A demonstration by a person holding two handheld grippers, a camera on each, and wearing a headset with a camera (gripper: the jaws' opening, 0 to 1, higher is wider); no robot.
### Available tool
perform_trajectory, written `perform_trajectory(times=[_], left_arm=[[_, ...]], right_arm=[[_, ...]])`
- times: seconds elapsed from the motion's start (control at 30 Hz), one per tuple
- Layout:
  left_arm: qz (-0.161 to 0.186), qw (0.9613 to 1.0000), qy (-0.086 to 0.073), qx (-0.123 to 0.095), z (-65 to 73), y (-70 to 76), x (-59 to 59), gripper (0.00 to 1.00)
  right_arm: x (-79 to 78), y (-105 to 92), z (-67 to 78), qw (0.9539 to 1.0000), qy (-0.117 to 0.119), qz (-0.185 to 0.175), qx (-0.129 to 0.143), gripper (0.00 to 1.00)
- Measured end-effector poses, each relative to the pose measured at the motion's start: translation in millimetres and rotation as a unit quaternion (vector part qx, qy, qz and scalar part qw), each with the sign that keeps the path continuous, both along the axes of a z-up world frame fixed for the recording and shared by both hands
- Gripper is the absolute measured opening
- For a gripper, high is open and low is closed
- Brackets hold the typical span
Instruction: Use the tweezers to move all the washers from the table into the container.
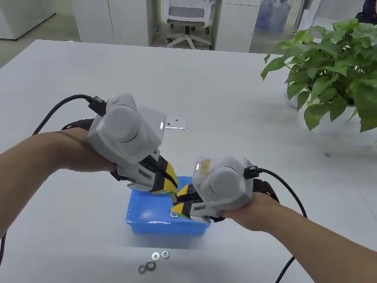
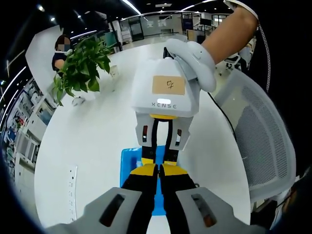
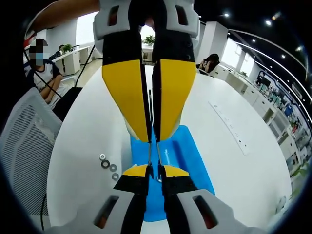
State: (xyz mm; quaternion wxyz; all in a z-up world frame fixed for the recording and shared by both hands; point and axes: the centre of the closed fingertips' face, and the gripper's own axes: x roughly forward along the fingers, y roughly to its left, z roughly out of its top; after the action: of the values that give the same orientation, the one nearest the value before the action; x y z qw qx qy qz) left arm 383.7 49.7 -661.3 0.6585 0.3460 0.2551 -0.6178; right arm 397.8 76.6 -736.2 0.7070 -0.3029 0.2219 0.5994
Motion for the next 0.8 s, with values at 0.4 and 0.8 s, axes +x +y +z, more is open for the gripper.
perform_trajectory(times=[0.4, 0.8], left_arm=[[0.000, 1.0000, -0.001, 0.001, 5.5, -2.1, -20.7, 0.06], [-0.001, 1.0000, 0.005, 0.006, 0.4, -0.4, -36.2, 0.06]], right_arm=[[-17.9, -2.1, 5.3, 0.9999, -0.009, 0.005, -0.001, 0.12], [-35.9, -0.3, 0.1, 1.0000, 0.000, 0.007, 0.004, 0.12]])
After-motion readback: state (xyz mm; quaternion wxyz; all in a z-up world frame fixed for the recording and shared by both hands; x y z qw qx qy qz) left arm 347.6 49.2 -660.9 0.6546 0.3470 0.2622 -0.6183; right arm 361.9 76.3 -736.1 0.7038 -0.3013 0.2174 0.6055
